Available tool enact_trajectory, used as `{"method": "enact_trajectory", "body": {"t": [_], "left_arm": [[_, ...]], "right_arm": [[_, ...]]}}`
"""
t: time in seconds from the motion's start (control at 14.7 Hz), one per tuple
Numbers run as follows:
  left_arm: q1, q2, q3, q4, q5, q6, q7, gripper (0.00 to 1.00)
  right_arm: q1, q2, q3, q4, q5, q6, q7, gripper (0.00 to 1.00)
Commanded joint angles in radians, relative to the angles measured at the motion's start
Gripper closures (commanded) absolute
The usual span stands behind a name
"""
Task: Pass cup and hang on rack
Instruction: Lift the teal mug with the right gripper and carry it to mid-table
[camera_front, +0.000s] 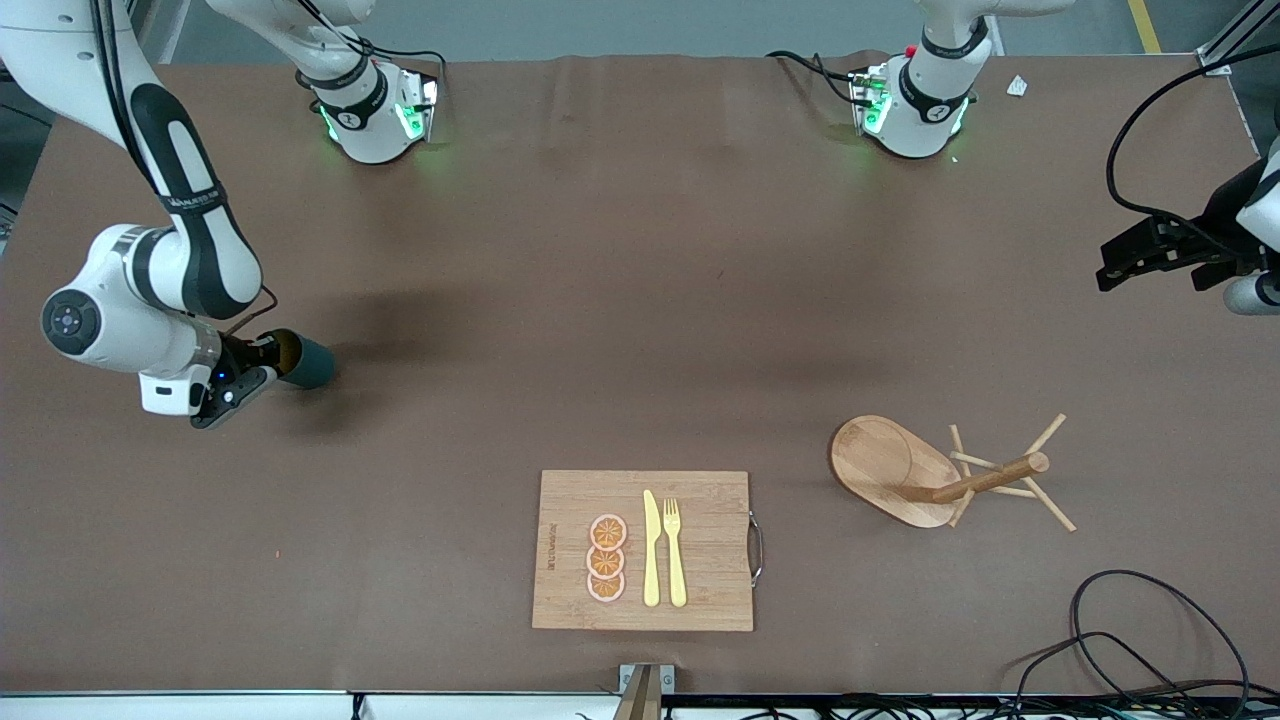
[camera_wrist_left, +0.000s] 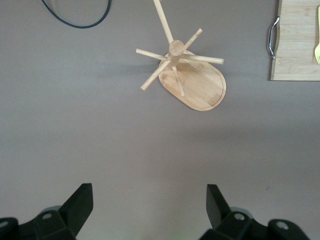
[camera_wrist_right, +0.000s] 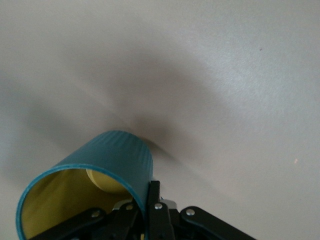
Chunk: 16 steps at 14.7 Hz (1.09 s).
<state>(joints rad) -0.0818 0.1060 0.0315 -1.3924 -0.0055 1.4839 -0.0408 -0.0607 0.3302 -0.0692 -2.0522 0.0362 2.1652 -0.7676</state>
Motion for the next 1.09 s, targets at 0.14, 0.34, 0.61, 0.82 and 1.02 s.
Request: {"method": "enact_trajectory", "body": {"t": [0.14,0.34,0.61,0.82,1.02], "left_arm": [[-0.003,0.0,0.004,0.004,0.007,0.004,0.01,0.0],[-0.003,0.0,0.004,0.004,0.007,0.004,0.01,0.0],[-0.003,0.0,0.004,0.004,0.007,0.004,0.01,0.0],[-0.001,0.0,0.004,0.003,0.007,0.004,0.01,0.0],[-0.001,0.0,0.004,0.003,0.007,0.004,0.01,0.0]], "right_arm": [[0.155,-0.123,0.008,0.096,0.01,-0.217,0.345,1.0],[0.319,-0.143,0.009,0.106,0.01,-0.231,0.615,1.0],[0.522,-0.103,0.009,0.174,0.013,-0.205,0.943,1.0],[0.645,0.013,0.009,0.288,0.013,-0.174,1.16,1.0],[0.726,0.131,0.009,0.395,0.014,-0.141,1.284,1.0]]}}
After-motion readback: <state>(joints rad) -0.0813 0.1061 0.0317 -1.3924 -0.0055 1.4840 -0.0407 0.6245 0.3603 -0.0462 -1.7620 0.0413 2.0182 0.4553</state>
